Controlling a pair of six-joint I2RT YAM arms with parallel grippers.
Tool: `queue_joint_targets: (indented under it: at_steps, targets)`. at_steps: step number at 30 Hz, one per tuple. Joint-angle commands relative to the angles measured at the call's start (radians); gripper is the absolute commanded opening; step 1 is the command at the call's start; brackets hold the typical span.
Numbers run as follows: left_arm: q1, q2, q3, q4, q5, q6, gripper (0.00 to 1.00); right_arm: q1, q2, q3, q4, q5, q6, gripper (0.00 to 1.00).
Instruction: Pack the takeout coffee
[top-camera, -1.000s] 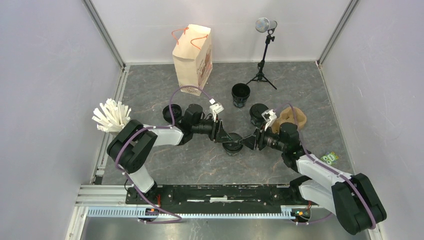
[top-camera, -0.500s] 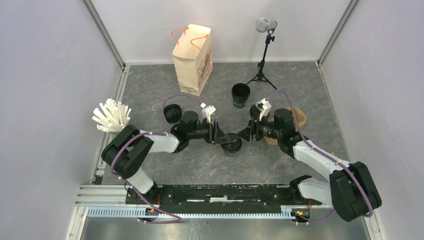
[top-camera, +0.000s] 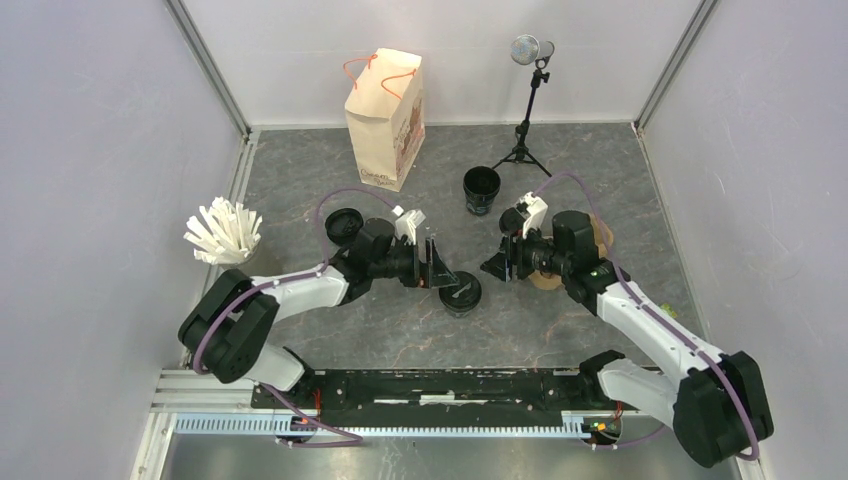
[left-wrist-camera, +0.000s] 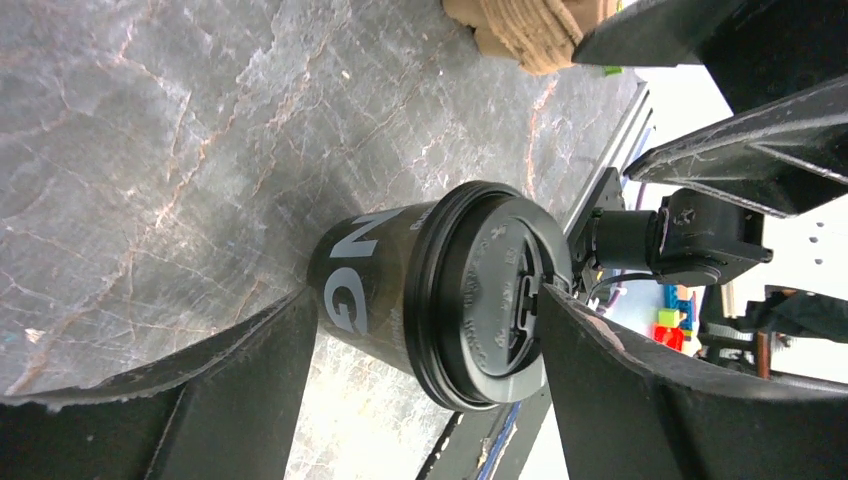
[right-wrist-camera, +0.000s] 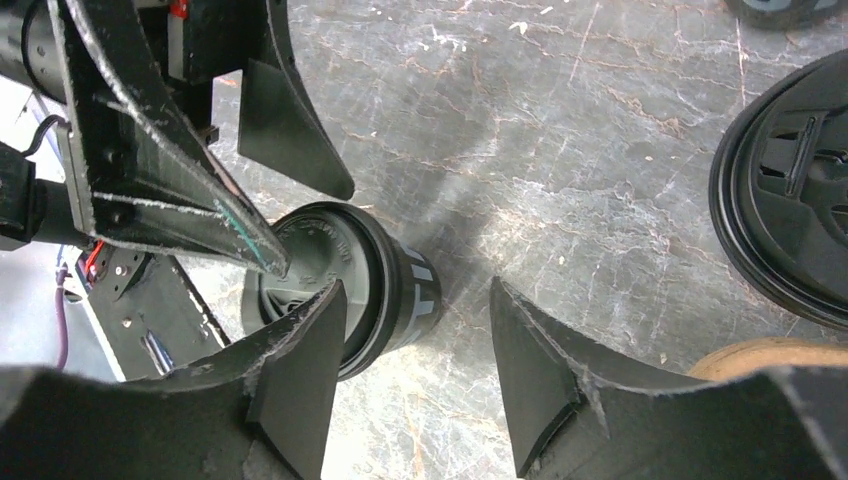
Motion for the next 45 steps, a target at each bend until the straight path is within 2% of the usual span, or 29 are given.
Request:
queue_joint_targets:
  at_steps: [1, 5, 10, 13, 22, 29, 35, 39, 41, 42, 45]
  targets:
    - [0.004, -0.071, 0.064, -0.108, -0.042, 0.085, 0.87, 0.044, -0.07, 0.041, -0.031, 0.024, -0.004, 0.58]
    - [0.015, -0.112, 0.067, -0.159, -0.058, 0.121, 0.84, 0.119, -0.107, 0.026, 0.025, 0.034, 0.048, 0.48]
    - [0.025, -0.142, 0.045, -0.221, -0.125, 0.15, 0.67, 0.237, -0.078, 0.017, 0.097, 0.095, 0.079, 0.44]
    - [0.025, -0.15, 0.026, -0.221, -0.146, 0.15, 0.59, 0.261, -0.028, 0.013, 0.136, 0.097, 0.085, 0.42]
    - [0.025, -0.115, -0.02, -0.123, -0.131, 0.106, 0.57, 0.276, 0.083, -0.046, 0.216, 0.123, 0.073, 0.41]
    - [0.025, -0.116, -0.078, -0.053, -0.104, 0.081, 0.57, 0.276, 0.078, -0.17, 0.273, 0.146, 0.074, 0.41]
    - [0.024, -0.201, -0.056, -0.119, -0.128, 0.098, 0.63, 0.276, 0.057, -0.163, 0.262, 0.139, 0.077, 0.42]
    - [0.025, -0.291, 0.015, -0.292, -0.18, 0.172, 0.74, 0.277, 0.003, -0.081, 0.188, 0.135, 0.073, 0.46]
    - [0.025, -0.335, 0.069, -0.423, -0.242, 0.227, 0.81, 0.279, -0.031, -0.024, 0.125, 0.134, 0.063, 0.51]
    - [0.025, -0.355, 0.095, -0.49, -0.27, 0.253, 0.99, 0.28, -0.042, 0.003, 0.099, 0.138, 0.053, 0.54]
    - [0.025, -0.413, 0.185, -0.679, -0.344, 0.346, 1.0, 0.289, -0.077, 0.078, -0.012, 0.18, -0.003, 0.69]
